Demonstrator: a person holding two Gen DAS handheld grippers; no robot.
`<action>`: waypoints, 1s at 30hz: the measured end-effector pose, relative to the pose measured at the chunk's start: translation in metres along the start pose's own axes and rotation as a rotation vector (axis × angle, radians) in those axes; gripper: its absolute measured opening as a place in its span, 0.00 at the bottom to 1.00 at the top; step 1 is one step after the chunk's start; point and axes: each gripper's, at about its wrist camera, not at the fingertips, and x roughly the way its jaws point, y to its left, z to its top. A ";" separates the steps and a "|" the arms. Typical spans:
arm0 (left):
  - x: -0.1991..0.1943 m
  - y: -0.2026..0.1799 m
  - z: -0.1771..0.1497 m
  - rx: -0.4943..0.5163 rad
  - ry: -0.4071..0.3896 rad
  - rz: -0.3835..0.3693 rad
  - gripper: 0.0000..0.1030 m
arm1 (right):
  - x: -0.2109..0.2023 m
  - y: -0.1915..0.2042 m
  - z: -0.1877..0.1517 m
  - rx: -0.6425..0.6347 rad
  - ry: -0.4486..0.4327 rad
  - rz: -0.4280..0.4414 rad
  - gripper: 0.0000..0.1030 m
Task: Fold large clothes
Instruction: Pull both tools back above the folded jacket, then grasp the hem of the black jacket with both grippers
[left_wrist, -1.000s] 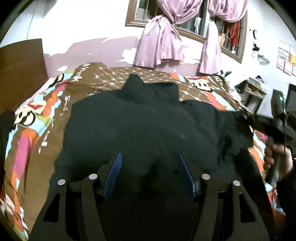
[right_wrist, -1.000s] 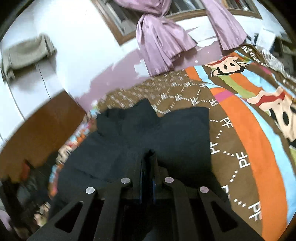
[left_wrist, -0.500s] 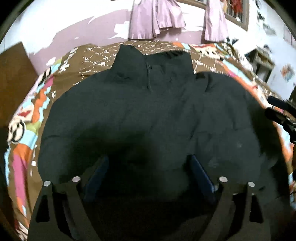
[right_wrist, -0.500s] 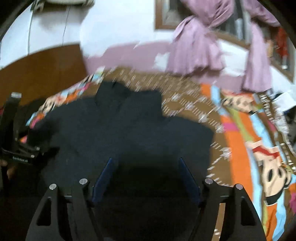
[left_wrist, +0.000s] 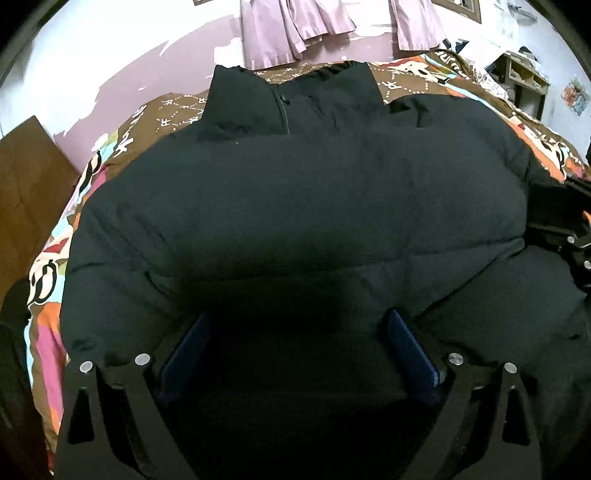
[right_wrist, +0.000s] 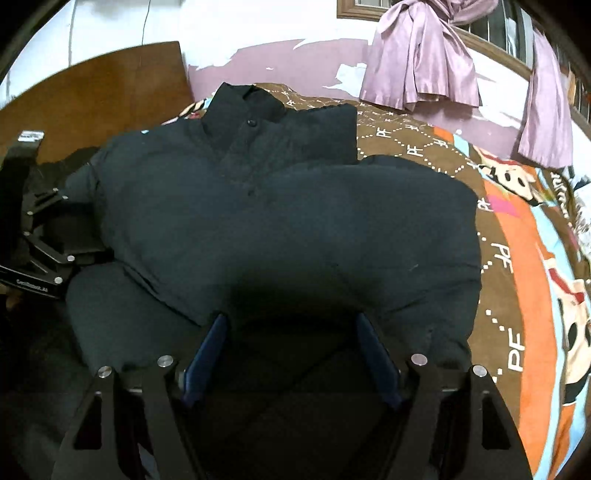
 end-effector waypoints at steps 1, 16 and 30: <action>-0.003 0.003 -0.001 -0.010 -0.014 -0.016 0.91 | -0.001 0.000 0.000 0.001 -0.004 0.009 0.73; -0.031 0.060 0.117 -0.178 -0.140 0.036 0.91 | -0.011 -0.044 0.142 0.170 -0.098 0.036 0.88; 0.069 0.094 0.228 -0.281 -0.025 0.191 0.85 | 0.081 -0.115 0.201 0.445 -0.085 0.093 0.70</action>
